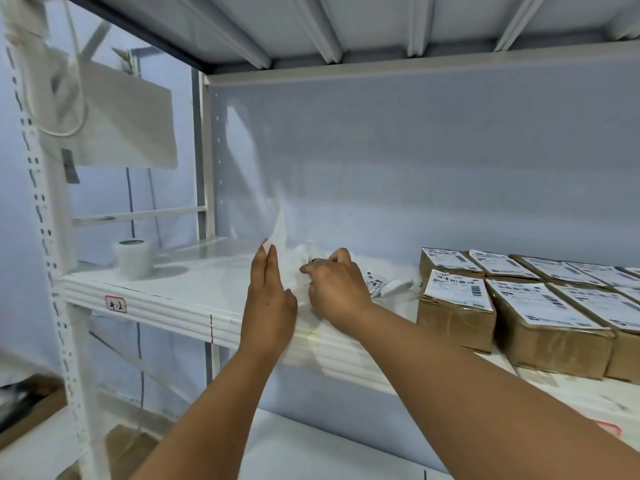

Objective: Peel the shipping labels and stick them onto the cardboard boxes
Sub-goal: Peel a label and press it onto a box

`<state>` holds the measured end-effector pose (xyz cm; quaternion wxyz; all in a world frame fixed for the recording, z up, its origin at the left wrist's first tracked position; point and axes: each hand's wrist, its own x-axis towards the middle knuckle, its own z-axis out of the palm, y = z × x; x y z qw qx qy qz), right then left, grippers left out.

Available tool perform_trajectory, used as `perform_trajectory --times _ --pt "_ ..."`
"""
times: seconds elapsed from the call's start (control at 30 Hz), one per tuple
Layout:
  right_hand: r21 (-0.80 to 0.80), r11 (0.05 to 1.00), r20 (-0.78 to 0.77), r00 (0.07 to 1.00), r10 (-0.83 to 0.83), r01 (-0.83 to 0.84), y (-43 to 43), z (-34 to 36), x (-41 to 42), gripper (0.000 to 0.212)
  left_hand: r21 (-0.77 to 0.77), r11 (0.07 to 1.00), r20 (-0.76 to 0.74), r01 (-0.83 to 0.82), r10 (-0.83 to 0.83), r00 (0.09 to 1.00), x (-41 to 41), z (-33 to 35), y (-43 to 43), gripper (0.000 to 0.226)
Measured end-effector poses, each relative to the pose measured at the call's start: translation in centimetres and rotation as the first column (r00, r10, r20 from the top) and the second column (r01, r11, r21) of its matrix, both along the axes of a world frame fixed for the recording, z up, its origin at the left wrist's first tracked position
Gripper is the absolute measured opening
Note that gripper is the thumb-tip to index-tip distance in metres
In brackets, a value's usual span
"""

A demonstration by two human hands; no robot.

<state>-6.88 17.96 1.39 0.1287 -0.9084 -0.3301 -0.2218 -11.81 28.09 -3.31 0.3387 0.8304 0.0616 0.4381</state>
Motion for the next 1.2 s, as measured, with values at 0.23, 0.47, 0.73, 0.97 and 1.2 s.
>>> perform_trajectory --times 0.23,0.47,0.73,0.97,1.2 --pt "0.326 0.944 0.028 0.997 -0.066 0.053 -0.5 0.3 0.1 0.037 0.145 0.989 -0.092 0.032 -0.018 0.996 -0.3 0.3 0.2 0.076" --pt "0.640 0.765 -0.103 0.995 -0.003 0.069 -0.9 0.6 -0.2 0.035 0.452 0.862 -0.442 0.230 -0.007 0.897 1.3 1.2 1.2 0.041" --pt "0.817 0.570 -0.126 0.992 0.030 0.087 -1.8 1.8 0.1 0.038 0.372 0.881 -0.567 0.291 -0.033 0.823 2.0 1.2 1.8 0.035" --pt "0.861 0.501 -0.118 0.993 0.030 0.087 -3.9 2.7 -0.9 0.036 0.380 0.884 -0.460 0.273 -0.076 0.885 1.6 1.1 1.7 0.030" --pt "0.870 0.488 -0.102 0.993 0.056 0.062 -8.4 4.9 -3.6 0.033 0.745 0.667 -0.219 0.002 0.241 0.946 0.3 1.7 0.4 0.060"
